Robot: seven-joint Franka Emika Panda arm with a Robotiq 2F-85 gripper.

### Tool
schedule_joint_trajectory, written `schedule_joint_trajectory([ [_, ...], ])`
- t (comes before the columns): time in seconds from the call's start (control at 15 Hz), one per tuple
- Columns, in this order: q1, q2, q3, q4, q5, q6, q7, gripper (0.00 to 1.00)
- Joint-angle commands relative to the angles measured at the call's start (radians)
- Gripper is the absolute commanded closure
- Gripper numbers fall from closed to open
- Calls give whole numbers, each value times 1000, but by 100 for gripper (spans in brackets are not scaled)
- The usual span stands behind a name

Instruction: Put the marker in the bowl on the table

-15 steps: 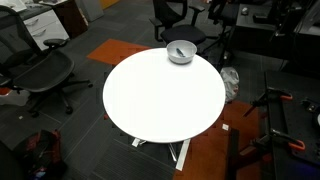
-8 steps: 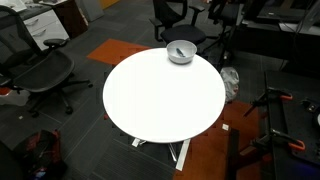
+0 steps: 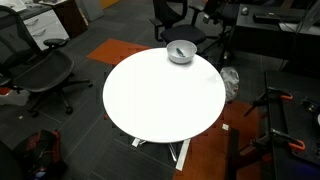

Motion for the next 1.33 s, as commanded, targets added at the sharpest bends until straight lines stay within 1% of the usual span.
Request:
schedule_joint_trajectory([
  [0.0, 2, 170, -30, 139, 18, -9, 55, 0],
  [0.13, 11, 248, -55, 194, 59, 5, 31, 0],
  [0.33, 8, 354, -74, 276, 168, 6, -32, 0],
  [0.53, -4, 442, -74, 349, 275, 2, -93, 0],
  [0.67, -9, 498, -75, 395, 321, -5, -122, 0],
  [0.8, -13, 548, -78, 435, 344, -15, -136, 0],
  [0.93, -23, 597, -74, 467, 368, 0, -152, 0],
  [1.27, -35, 707, -72, 544, 379, 29, -147, 0],
])
